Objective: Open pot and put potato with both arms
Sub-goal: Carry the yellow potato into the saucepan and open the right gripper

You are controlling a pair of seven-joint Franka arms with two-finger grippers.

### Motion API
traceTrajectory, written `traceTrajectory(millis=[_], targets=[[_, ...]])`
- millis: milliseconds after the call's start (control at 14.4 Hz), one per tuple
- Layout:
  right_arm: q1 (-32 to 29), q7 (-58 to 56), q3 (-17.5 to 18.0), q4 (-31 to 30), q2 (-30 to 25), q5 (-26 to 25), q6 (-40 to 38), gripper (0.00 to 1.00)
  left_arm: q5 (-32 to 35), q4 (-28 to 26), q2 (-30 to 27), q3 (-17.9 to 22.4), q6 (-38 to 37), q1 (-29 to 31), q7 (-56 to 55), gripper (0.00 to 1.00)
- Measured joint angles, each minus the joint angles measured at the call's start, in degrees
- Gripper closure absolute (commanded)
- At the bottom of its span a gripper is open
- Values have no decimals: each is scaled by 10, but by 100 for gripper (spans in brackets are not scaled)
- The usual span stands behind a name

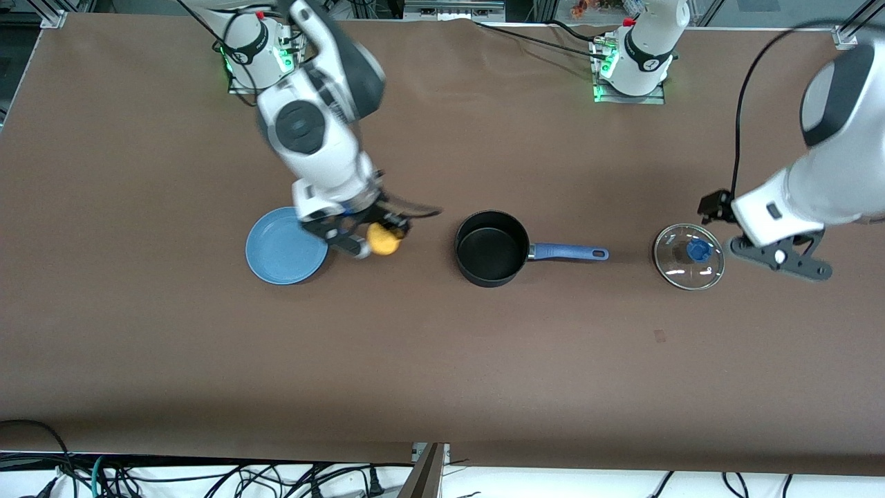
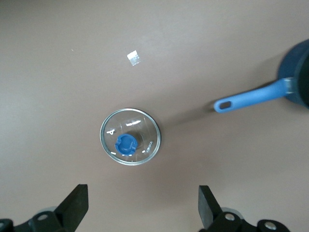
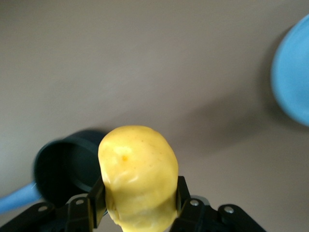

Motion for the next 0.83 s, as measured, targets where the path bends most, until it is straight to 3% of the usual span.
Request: traceTrajectory(millis=[278, 347, 625, 694, 833], targets=[[63, 48, 1, 50, 63, 0, 89, 80, -34, -4, -42, 12, -42, -9, -20, 0], [74, 62, 1, 59, 79, 0, 113, 80, -43, -11, -46, 44, -46, -27, -25, 0], [93, 85, 1, 71, 134, 0, 181, 78, -127, -72, -64, 298, -9, -184, -24, 0], [95, 85, 1, 72, 144, 0, 188, 78, -134, -107, -82, 334, 24, -210, -24, 0], [99, 86, 1, 73, 162, 0, 202, 78, -136, -186, -136, 353, 85, -226, -24, 0]])
